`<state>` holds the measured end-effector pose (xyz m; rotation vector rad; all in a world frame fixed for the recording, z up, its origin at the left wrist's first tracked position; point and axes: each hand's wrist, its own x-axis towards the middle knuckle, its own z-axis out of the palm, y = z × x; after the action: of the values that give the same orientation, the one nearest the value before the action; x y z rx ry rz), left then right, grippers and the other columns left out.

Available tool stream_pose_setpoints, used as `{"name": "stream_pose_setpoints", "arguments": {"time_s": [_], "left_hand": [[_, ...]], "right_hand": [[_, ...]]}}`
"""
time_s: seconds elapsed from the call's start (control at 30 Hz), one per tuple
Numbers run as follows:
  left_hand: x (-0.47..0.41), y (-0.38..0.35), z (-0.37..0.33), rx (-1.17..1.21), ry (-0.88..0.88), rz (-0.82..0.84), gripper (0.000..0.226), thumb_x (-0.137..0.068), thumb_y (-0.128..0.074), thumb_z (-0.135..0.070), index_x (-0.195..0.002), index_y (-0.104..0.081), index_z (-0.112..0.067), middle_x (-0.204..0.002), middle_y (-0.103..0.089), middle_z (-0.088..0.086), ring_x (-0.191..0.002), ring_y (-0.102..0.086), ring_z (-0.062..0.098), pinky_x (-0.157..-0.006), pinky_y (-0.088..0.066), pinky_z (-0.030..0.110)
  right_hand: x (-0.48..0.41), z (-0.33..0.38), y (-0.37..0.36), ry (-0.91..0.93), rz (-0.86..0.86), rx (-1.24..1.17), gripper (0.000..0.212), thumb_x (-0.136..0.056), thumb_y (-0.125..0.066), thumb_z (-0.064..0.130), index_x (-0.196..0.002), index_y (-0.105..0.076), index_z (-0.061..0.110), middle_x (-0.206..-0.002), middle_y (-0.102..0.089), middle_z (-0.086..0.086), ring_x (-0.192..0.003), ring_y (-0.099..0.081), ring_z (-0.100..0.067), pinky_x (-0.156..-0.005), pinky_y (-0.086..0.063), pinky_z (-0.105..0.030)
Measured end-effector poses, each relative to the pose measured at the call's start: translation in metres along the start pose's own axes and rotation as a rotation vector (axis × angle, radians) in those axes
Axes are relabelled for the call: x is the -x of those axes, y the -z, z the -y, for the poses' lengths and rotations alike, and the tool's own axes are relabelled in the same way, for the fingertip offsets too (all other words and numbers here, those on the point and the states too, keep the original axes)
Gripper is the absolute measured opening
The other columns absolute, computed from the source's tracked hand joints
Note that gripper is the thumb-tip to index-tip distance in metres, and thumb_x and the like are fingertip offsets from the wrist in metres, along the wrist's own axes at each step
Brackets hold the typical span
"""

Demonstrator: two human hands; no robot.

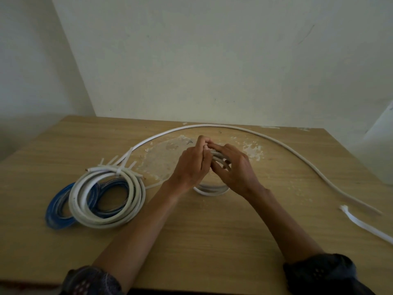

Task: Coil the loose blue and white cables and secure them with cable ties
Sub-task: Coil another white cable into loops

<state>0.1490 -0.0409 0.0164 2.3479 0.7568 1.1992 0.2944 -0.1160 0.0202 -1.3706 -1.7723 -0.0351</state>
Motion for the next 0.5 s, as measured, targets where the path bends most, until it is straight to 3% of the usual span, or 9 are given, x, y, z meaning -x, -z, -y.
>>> {"name": "stream_pose_setpoints", "arguments": {"time_s": [0.07, 0.1, 0.2, 0.27, 0.33, 0.43, 0.5], "left_hand": [[0.002, 0.004, 0.005, 0.05, -0.03, 0.017, 0.038, -0.105, -0.027, -0.038, -0.122, -0.05, -0.012, -0.084, -0.071, 0.002, -0.068, -0.068, 0.015, -0.059, -0.054, 0.042], [0.004, 0.005, 0.005, 0.056, -0.054, 0.016, 0.039, -0.106, -0.027, -0.039, -0.121, -0.049, -0.012, -0.084, -0.071, 0.003, -0.067, -0.068, 0.015, -0.059, -0.054, 0.041], [0.012, 0.003, 0.003, 0.069, -0.117, -0.027, 0.034, -0.107, -0.029, -0.033, -0.117, -0.051, -0.009, -0.078, -0.067, -0.001, -0.06, -0.062, 0.006, -0.053, -0.049, 0.027], [0.014, 0.001, 0.004, 0.048, -0.101, -0.104, 0.037, -0.106, -0.028, -0.029, -0.107, -0.056, -0.005, -0.07, -0.058, -0.004, -0.053, -0.051, 0.0, -0.052, -0.038, 0.017], [0.011, -0.003, 0.002, 0.0, -0.079, -0.152, 0.04, -0.104, -0.028, -0.03, -0.096, -0.057, -0.004, -0.063, -0.05, -0.008, -0.049, -0.045, -0.002, -0.051, -0.031, 0.015], [0.003, -0.012, -0.004, -0.094, -0.058, -0.168, 0.036, -0.101, -0.031, -0.03, -0.088, -0.057, -0.008, -0.059, -0.048, -0.007, -0.046, -0.043, 0.01, -0.047, -0.031, 0.024], [-0.001, -0.017, -0.005, -0.152, -0.062, -0.17, 0.034, -0.1, -0.034, -0.029, -0.082, -0.056, -0.01, -0.058, -0.046, -0.007, -0.046, -0.042, 0.013, -0.045, -0.031, 0.026]], "right_hand": [[0.005, 0.01, 0.002, -0.035, 0.06, -0.139, 0.043, -0.097, -0.05, 0.021, -0.138, -0.06, 0.014, -0.117, -0.069, -0.001, -0.1, -0.063, -0.008, -0.081, -0.051, -0.02], [0.006, 0.017, 0.002, -0.089, 0.023, -0.237, 0.037, -0.101, -0.045, 0.021, -0.13, -0.065, 0.013, -0.115, -0.071, -0.001, -0.1, -0.066, -0.004, -0.079, -0.052, -0.017], [0.004, 0.027, -0.01, -0.232, -0.198, -0.272, 0.021, -0.104, -0.055, 0.027, -0.094, -0.071, 0.018, -0.075, -0.067, 0.012, -0.064, -0.065, 0.001, -0.056, -0.046, -0.012], [0.003, 0.026, -0.018, -0.256, -0.243, -0.215, 0.017, -0.1, -0.061, 0.03, -0.086, -0.068, 0.022, -0.061, -0.059, 0.016, -0.052, -0.058, 0.0, -0.048, -0.038, -0.012], [0.001, 0.024, -0.017, -0.271, -0.273, -0.226, 0.021, -0.101, -0.059, 0.031, -0.083, -0.067, 0.023, -0.059, -0.057, 0.015, -0.05, -0.054, -0.003, -0.045, -0.037, -0.017], [0.001, 0.015, -0.01, -0.349, -0.309, -0.323, 0.031, -0.103, -0.057, 0.029, -0.079, -0.069, 0.014, -0.063, -0.062, 0.002, -0.054, -0.058, -0.015, -0.049, -0.048, -0.036], [0.004, 0.013, -0.008, -0.393, -0.297, -0.429, 0.03, -0.104, -0.056, 0.024, -0.082, -0.07, 0.009, -0.069, -0.065, -0.009, -0.06, -0.06, -0.021, -0.054, -0.052, -0.037]]}}
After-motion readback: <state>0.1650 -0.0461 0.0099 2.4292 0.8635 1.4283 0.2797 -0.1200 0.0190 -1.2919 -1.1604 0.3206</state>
